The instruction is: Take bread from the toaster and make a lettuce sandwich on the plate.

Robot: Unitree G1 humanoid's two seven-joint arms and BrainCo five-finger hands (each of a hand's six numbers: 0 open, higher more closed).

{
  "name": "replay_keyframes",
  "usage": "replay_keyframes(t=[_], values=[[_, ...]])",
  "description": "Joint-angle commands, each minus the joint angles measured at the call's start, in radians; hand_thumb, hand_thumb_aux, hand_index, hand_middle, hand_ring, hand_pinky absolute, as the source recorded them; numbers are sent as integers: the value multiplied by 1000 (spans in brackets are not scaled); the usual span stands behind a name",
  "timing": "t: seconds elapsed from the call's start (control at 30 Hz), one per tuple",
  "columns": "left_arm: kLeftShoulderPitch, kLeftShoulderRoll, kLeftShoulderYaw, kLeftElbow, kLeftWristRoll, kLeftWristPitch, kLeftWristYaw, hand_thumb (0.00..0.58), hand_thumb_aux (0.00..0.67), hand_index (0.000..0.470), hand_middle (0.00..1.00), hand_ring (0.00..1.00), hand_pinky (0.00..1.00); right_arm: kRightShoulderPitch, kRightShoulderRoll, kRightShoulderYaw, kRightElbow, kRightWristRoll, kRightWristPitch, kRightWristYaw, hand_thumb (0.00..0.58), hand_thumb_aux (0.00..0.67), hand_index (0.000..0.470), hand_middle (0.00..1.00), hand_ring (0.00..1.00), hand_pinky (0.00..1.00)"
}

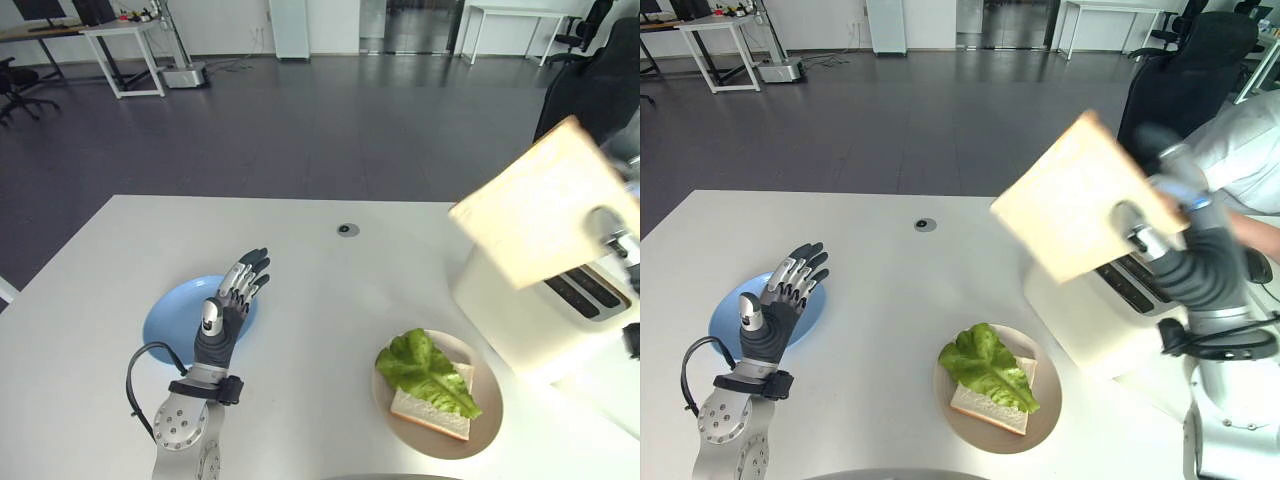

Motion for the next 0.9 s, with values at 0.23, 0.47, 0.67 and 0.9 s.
replay_keyframes(t=[0.23, 0.47, 0.67, 0.9], values=[[8, 1, -12, -37, 9, 14, 8, 0, 0, 0, 0, 0, 0, 254, -89, 209, 146, -38, 53, 303, 580, 670, 470, 0, 0, 0], [17, 2, -17, -48, 11, 15, 8, 0, 0, 0, 0, 0, 0, 230, -71, 277, 286, -151, -28, 310, 580, 670, 470, 0, 0, 0], [23, 4, -18, -53, 9, 13, 6, 0, 0, 0, 0, 0, 0, 206, -43, 328, 349, -217, -92, 287, 578, 631, 442, 0, 0, 0], [33, 3, -20, -63, 8, 14, 7, 0, 0, 0, 0, 0, 0, 134, 23, 286, 381, -197, -135, 204, 0, 0, 0, 0, 0, 0]])
